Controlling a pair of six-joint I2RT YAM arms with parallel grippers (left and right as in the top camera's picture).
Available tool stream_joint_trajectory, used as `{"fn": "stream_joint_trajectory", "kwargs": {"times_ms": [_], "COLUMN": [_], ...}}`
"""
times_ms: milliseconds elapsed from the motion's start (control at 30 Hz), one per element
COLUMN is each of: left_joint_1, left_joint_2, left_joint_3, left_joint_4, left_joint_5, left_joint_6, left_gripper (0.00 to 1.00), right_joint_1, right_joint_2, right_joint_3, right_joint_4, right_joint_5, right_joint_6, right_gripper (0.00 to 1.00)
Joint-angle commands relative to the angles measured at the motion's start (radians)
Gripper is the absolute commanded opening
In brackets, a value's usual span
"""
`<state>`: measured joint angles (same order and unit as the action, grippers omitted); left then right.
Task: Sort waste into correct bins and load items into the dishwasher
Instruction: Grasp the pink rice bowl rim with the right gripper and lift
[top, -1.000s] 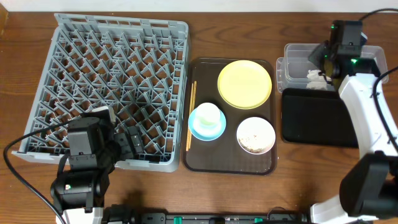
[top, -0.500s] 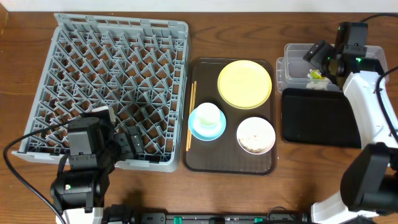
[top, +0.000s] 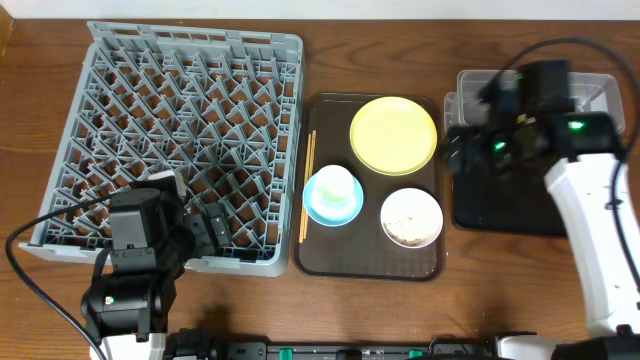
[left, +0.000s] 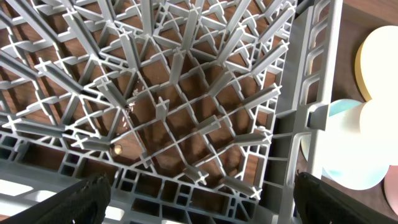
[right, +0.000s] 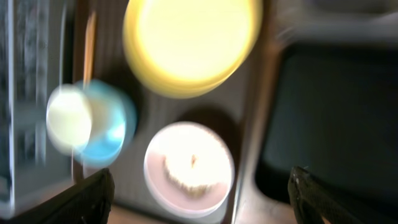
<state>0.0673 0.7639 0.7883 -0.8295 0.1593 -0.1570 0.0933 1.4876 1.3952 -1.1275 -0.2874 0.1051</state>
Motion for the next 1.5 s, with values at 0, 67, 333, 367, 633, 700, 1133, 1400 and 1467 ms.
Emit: {"fn": "stream_joint_trajectory", "kwargs": {"times_ms": [0,67,333,367,633,700,1133,1400,1467], "left_joint_1": [-0.002,-0.002,-0.002,-0.002,-0.002,-0.002,-0.002,-0.002,-0.002], "left_joint_2": [-0.001,-0.001,-0.001,-0.001,-0.001,-0.001,-0.001,-0.001,-0.001], "left_joint_3": [0.021,0.021,0.021,0.021,0.021,0.021,0.021,0.021,0.021], "left_joint_4": [0.000,0.000,0.000,0.000,0.000,0.000,0.000,0.000,0.000], "left_joint_5": [0.013,0.013,0.013,0.013,0.013,0.013,0.013,0.013,0.013], "left_joint_6": [-0.004,-0.004,-0.004,-0.004,-0.004,-0.004,-0.004,-0.004,-0.004], "left_gripper": [0.94,0.94,0.94,0.94,0.94,0.94,0.94,0.94,0.94], "right_joint_1": [0.098,0.154,0.335,0.357,0.497,0.519,0.552,0.552,0.552], "right_joint_2": [0.007,0.007,0.007,0.007,0.011,0.011,0.013,0.013,0.013], "right_joint_3": [-0.042,-0.083,-0.305,-0.334,-0.498,-0.524,-0.624,-0.634,-0.636], "right_joint_4": [-0.025,-0.012,0.195,0.236,0.440,0.476,0.591,0.593,0.593], "right_joint_5": [-0.027,-0.024,-0.006,0.010,0.183,0.182,0.217,0.235,0.236], "right_joint_6": [-0.119,-0.121,-0.079,-0.072,0.040,0.061,0.172,0.172,0.177], "right_gripper": [0.87,0.85,0.73,0.70,0.64,0.63,0.42,0.30,0.26]}}
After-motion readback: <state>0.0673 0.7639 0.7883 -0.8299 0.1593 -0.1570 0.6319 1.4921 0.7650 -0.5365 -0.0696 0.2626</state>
